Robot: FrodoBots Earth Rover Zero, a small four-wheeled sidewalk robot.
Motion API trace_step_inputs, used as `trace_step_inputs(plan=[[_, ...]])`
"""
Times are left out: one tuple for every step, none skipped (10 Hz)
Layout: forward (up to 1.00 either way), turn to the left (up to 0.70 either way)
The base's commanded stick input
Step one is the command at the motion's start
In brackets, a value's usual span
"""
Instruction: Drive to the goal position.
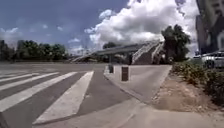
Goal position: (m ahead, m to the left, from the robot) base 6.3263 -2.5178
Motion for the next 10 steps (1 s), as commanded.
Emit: trace_step_inputs(plan=[[0.70,-0.14],[0.70,-0.14],[0.70,-0.12],[0.70,0.00],[0.70,0.00],[0.70,0.00],[0.70,0.00],[0.70,0.00],[0.70,0.00],[0.70,0.00]])
